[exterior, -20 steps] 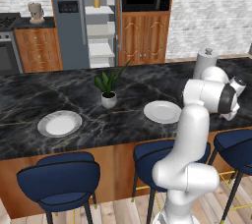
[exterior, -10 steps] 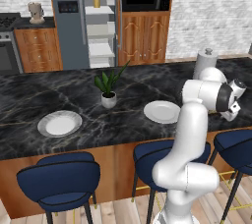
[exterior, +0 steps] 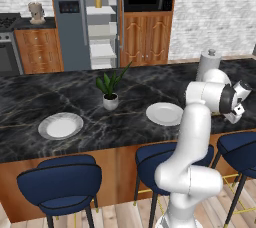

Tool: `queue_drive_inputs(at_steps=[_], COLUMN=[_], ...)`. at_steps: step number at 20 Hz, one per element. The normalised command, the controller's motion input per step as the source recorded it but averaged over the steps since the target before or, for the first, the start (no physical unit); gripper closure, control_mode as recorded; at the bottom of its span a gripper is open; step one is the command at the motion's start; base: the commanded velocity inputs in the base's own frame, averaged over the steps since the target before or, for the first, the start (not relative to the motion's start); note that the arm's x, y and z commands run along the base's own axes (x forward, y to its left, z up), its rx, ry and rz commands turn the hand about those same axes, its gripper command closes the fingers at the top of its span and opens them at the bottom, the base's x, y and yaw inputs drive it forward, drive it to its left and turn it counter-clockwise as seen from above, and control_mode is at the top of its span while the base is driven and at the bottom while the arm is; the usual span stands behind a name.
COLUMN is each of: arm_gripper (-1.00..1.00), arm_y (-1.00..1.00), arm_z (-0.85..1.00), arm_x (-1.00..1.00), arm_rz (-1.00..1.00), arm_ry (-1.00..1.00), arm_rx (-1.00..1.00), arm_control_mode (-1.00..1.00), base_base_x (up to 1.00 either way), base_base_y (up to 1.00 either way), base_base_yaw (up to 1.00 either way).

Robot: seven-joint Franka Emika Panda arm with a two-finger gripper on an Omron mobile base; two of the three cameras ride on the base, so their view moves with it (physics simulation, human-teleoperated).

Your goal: Pick the chicken drumstick and mushroom from their plates and place them in the bowl. Then put the bowl in the fridge.

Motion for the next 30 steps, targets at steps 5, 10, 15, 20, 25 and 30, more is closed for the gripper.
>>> queue_drive_inputs(at_steps=[5, 10, 15, 20, 25, 30], arm_gripper=[1.0, 1.0, 1.0, 1.0, 1.0, 1.0], arm_y=[0.09, 0.12, 0.08, 0.07, 0.21, 0.37], arm_z=[-0.13, -0.03, 0.15, 0.27, 0.31, 0.46], arm_x=[0.15, 0.13, -0.02, -0.33, -0.28, -0.22], arm_rz=[0.0, 0.0, 0.0, 0.0, 0.0, 0.0], arm_ry=[0.0, -0.01, -0.06, -0.23, -0.28, -0.03], arm_rx=[0.0, 0.03, 0.11, 0.04, -0.06, -0.19], arm_control_mode=[-1.0, -1.0, -1.0, -1.0, -1.0, -1.0], base_base_x=[0.0, 0.0, 0.0, 0.0, 0.0, 0.0], base_base_y=[0.0, 0.0, 0.0, 0.0, 0.0, 0.0], base_base_yaw=[0.0, 0.0, 0.0, 0.0, 0.0, 0.0])
